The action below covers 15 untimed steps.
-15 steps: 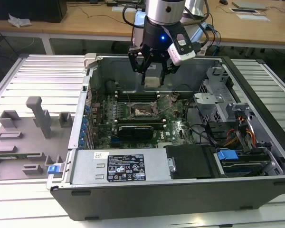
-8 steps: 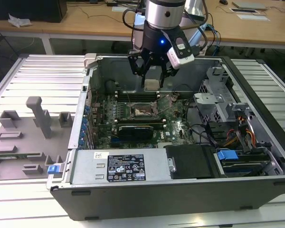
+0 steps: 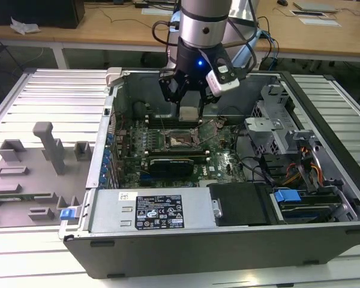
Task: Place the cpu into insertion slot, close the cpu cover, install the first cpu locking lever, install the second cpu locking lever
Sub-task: 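Place the cpu into insertion slot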
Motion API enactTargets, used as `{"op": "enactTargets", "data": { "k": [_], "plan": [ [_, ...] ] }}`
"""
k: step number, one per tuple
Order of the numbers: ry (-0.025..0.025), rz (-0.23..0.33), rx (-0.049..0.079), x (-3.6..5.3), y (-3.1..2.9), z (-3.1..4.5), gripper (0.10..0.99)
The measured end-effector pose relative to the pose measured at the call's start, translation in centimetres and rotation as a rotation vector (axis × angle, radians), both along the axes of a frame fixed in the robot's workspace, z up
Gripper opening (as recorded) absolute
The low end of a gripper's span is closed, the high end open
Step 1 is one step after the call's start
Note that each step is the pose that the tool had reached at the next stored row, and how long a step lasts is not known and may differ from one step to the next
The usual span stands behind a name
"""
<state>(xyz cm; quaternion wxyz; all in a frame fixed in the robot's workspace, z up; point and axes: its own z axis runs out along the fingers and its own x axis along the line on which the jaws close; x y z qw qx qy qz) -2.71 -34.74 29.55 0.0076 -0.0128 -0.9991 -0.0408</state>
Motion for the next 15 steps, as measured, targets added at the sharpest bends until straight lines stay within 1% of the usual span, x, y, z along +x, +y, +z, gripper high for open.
{"op": "enactTargets", "data": {
  "k": [4,5,8,11,13,15],
  "plan": [
    [-0.0012,0.000,0.000,-0.20,0.00,-0.73,0.541],
    [-0.0013,0.000,0.000,-0.28,0.00,-1.22,0.541],
    [-0.0014,0.000,0.000,-0.42,0.00,-1.89,0.541],
    [-0.0015,0.000,0.000,-0.53,0.00,-2.40,0.541],
    [-0.0016,0.000,0.000,-0.63,0.00,-3.07,0.541],
    [-0.0017,-0.006,-0.001,-0.63,0.00,-3.24,0.541]
  ]
}}
